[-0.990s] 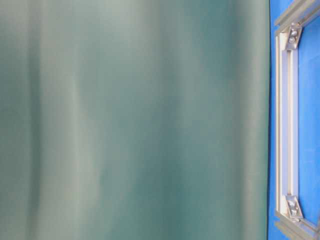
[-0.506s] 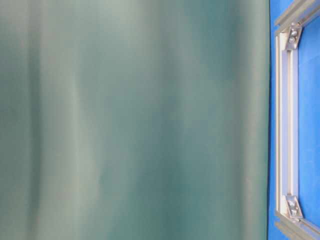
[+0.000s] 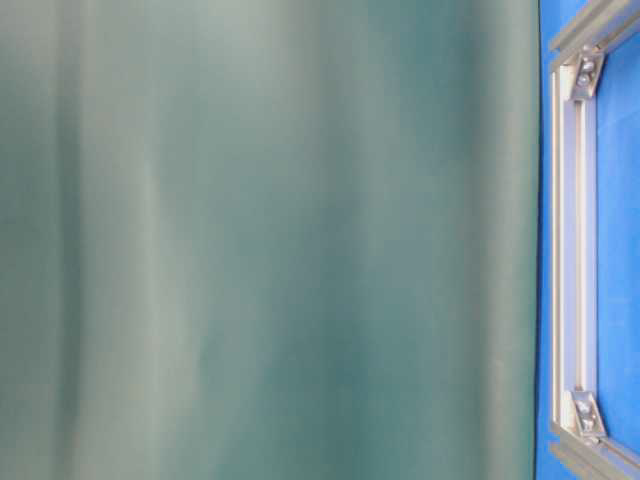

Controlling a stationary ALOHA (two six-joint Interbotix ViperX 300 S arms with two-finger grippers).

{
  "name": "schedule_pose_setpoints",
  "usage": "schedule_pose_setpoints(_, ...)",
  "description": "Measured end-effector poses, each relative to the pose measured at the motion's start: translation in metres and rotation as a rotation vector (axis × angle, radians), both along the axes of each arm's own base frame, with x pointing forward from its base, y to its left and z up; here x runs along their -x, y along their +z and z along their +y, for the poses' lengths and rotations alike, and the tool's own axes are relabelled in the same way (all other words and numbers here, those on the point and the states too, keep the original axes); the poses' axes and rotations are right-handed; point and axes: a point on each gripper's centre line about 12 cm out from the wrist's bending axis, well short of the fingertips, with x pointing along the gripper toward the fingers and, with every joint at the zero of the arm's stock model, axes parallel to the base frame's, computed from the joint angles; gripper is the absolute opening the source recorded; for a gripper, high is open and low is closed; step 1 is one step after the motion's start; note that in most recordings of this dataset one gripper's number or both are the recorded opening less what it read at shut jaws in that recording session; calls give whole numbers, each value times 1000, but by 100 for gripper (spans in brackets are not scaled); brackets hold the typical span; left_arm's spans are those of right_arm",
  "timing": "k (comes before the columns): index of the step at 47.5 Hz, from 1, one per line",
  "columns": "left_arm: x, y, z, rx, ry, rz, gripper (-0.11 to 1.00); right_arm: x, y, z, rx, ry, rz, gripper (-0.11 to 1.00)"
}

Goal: Insert the wire through the string loop located on the right side.

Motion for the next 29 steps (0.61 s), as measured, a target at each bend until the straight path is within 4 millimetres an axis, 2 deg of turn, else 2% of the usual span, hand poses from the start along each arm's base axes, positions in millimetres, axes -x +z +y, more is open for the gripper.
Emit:
schedule_pose_setpoints(12, -4, 16, 7, 6, 36, -46, 80, 12, 26, -1, -11, 7, -40, 92)
schedule_pose_setpoints(29, -6, 17, 8, 6, 42, -46, 80, 14, 28, -1, -6, 13, -42, 92)
